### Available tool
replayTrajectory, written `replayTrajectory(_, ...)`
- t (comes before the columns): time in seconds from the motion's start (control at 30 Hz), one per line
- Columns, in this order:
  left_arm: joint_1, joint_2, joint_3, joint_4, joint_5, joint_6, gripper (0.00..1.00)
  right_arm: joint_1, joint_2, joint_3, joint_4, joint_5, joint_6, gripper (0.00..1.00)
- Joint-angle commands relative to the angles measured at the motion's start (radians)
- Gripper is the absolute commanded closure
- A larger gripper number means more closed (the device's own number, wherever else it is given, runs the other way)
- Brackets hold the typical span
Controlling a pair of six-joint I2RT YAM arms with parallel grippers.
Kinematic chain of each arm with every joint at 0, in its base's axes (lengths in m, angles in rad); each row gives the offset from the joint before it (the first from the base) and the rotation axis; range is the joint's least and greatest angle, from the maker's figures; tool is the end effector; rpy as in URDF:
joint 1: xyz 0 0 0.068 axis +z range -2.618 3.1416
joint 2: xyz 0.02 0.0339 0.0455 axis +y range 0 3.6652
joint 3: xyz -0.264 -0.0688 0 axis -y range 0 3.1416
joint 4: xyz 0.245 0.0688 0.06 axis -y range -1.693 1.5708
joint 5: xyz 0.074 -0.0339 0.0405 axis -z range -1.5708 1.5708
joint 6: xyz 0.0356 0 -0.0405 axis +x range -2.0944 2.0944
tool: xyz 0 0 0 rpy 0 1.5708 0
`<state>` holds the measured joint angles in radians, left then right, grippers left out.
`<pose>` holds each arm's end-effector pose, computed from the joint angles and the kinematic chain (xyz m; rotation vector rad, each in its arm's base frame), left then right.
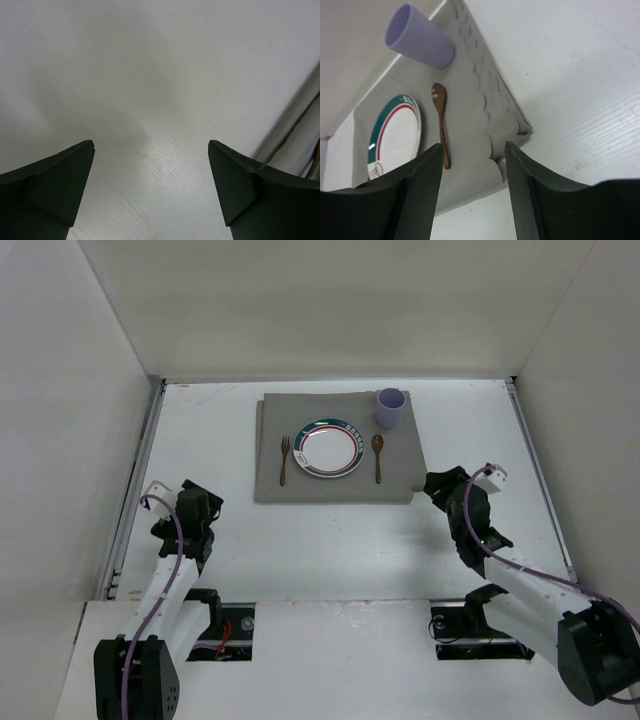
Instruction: Set the dinner table for one person
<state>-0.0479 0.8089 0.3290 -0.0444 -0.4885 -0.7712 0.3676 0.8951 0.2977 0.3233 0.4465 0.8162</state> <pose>0.1747 0.0084 0.1918 -0.9805 1.7760 -0.0022 0.1860 0.0551 0.2026 0.7067 1.6968 0.4244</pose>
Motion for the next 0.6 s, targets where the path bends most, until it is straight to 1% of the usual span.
replayTrajectory(0.0, 0.027, 0.012, -0.019, -0.023, 0.036, -0.079, 0.00, 0.000, 0.039, 0.024, 0.048, 0.021, 0.011, 0.42)
replayTrajectory(0.17, 0.006, 0.075, 0.008, -0.005, 0.031, -0.082, 0.00, 0.000, 0.079, 0.034, 0.056, 0.009, 0.011, 0.42)
replayTrajectory(0.3, -0.023, 0.108, 0.007, 0.063, 0.041, -0.082, 0.00, 0.001, 0.108, 0.044, 0.057, 0.006, 0.000, 0.42)
replayTrajectory(0.57, -0.088, 0.206, 0.053, 0.110, 0.033, -0.077, 0.00, 0.009, 0.189, 0.075, 0.076, -0.040, -0.014, 0.42)
